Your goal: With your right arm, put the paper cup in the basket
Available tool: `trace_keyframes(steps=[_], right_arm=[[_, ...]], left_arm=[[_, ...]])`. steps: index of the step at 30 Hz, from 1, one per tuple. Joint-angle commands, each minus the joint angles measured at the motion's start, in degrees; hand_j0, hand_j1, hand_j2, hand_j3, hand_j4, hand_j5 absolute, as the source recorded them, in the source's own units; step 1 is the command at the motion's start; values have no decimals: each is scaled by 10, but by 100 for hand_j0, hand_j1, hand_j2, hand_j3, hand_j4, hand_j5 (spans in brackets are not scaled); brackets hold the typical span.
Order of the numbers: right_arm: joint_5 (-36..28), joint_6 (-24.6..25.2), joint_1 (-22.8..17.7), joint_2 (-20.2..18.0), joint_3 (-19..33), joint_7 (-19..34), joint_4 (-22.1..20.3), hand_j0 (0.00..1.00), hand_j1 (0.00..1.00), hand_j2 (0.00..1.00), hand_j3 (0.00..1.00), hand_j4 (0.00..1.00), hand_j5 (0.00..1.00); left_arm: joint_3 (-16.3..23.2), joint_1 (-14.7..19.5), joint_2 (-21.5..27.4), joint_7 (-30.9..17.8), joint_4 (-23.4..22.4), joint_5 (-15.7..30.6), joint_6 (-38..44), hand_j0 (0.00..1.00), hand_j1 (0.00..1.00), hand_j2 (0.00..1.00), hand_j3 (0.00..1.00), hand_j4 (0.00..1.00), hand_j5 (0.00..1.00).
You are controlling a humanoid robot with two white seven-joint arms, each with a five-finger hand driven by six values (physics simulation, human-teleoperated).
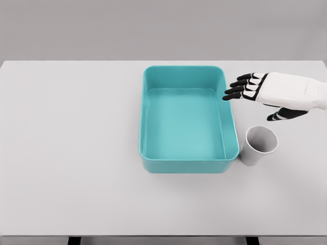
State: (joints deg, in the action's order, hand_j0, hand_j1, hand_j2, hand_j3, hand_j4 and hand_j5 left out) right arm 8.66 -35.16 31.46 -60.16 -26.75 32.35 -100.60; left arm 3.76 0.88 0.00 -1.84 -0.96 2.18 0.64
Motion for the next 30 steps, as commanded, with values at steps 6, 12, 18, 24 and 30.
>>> trace_keyframes(steps=[6, 12, 18, 24, 30], right_arm=[[-7, 2, 44, 15, -6, 5, 1, 100, 100, 100, 100, 100, 100], [-69, 4, 188, 4, -141, 5, 1, 100, 100, 100, 100, 100, 100], [-71, 6, 206, -28, -175, 27, 1, 100, 100, 100, 100, 100, 100], [-101, 25, 352, -51, -310, 27, 1, 100, 100, 100, 100, 100, 100], [-149, 24, 361, -100, -353, 27, -1, 100, 100, 100, 100, 100, 100]], left_arm=[[0, 0, 0, 0, 0, 0, 0, 100, 100, 100, 100, 100, 100], [0, 0, 0, 0, 0, -1, 0, 100, 100, 100, 100, 100, 100], [0, 0, 0, 0, 0, 0, 0, 100, 100, 100, 100, 100, 100], [-1, 0, 0, 0, 0, 0, 0, 100, 100, 100, 100, 100, 100], [-1, 0, 0, 0, 0, 0, 0, 100, 100, 100, 100, 100, 100]])
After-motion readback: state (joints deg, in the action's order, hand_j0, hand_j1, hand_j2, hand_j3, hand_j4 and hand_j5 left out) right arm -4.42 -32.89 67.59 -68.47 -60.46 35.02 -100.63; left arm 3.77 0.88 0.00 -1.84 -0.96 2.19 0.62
